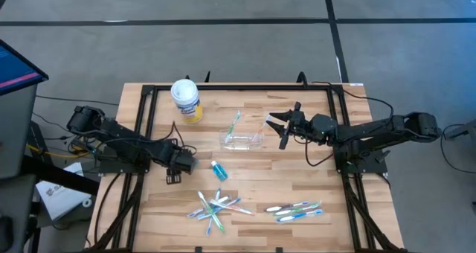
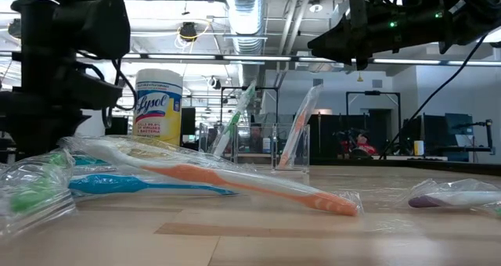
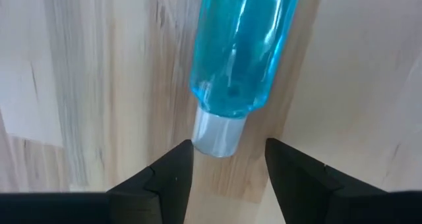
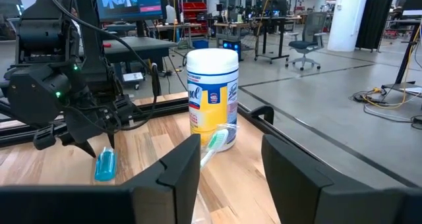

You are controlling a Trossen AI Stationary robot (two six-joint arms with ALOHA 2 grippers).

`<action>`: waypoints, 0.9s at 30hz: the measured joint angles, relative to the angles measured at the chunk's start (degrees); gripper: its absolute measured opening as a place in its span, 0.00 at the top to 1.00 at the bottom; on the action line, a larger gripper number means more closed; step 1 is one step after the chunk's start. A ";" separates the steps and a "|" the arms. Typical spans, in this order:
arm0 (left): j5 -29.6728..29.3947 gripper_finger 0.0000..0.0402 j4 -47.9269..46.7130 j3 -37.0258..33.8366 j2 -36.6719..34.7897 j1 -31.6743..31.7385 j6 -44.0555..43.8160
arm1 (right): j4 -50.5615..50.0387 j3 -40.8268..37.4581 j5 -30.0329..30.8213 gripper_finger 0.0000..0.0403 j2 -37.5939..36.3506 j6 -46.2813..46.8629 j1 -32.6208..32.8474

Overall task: Pick & Place toothbrushing station
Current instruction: Put the left blue mouthwash into the transparent organizer

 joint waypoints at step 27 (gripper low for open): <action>1.90 0.57 2.35 0.00 0.00 0.00 2.96 | -0.20 0.02 -0.02 0.64 0.00 -0.02 0.00</action>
